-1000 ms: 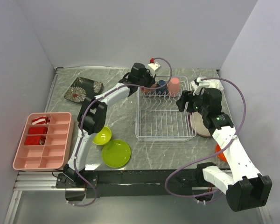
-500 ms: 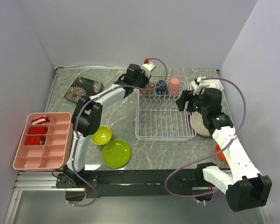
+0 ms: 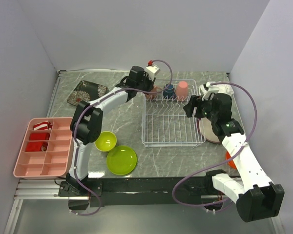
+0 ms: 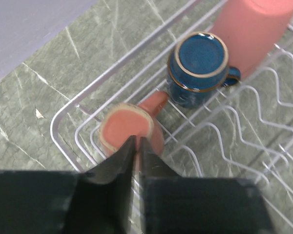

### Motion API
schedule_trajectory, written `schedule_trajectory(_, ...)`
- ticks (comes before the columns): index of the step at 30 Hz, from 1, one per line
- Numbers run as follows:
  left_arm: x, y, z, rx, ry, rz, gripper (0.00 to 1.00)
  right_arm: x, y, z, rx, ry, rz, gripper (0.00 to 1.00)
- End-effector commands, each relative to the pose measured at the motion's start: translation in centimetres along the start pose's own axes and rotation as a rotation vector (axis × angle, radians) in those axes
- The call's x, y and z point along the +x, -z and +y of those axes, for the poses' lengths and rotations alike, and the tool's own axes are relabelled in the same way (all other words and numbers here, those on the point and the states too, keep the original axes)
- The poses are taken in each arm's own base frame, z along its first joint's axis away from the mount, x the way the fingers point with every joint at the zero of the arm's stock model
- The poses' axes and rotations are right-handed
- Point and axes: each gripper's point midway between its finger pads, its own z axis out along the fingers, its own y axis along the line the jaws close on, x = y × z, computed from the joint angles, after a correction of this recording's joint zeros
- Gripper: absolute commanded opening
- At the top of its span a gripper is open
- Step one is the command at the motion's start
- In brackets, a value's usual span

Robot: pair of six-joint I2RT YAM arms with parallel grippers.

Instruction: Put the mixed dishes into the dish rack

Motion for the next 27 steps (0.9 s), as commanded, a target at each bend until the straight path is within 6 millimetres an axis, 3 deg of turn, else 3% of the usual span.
schedule_trajectory(1,-7.9,4.4,-1.7,0.086,-0.006,-0.134,0.34,-1.8,0.8,0.1,-0.001,0.018,-0.084,0.8)
schedule_trajectory(3,-10.5,5.7,-2.1,0.107,-0.002,-0.184,0.5,-1.6,0.9,0.0,0.003,0.019,-0.083,0.8)
schedule_trajectory(4,-12.0,6.9,-2.6,0.125,-0.012,-0.215,0.52,-1.7,1.0,0.0,0.005,0.021,-0.088,0.8)
schedule_trajectory(7,-14.2,9.3,-2.9,0.138,-0.009,-0.247,0.55,-1.5,1.1,-0.1,0.007,0.027,-0.086,0.8)
schedule_trajectory(11,-13.8,12.8,-2.8,0.101,0.0,-0.209,0.62,-2.1,1.4,0.0,0.01,0.038,-0.103,0.8)
schedule_trajectory(15,-8.8,16.6,-2.0,0.066,0.019,-0.082,0.66,-2.5,1.7,0.1,0.008,0.054,-0.113,0.81)
schedule_trajectory(19,-2.0,21.2,-0.6,0.03,0.047,0.057,0.68,-2.5,2.1,0.1,0.013,0.072,-0.104,0.82)
schedule_trajectory(21,0.2,23.0,1.2,-0.013,0.073,0.102,0.68,-2.8,2.3,0.1,0.01,0.088,-0.1,0.83)
schedule_trajectory(25,4.8,27.4,1.7,-0.007,0.03,0.214,0.68,-2.6,2.8,0.4,-0.003,0.112,-0.059,0.84)
schedule_trajectory(27,6.6,28.7,2.4,-0.037,-0.029,0.277,0.68,-3.2,3.3,1.6,-0.067,0.16,-0.052,0.84)
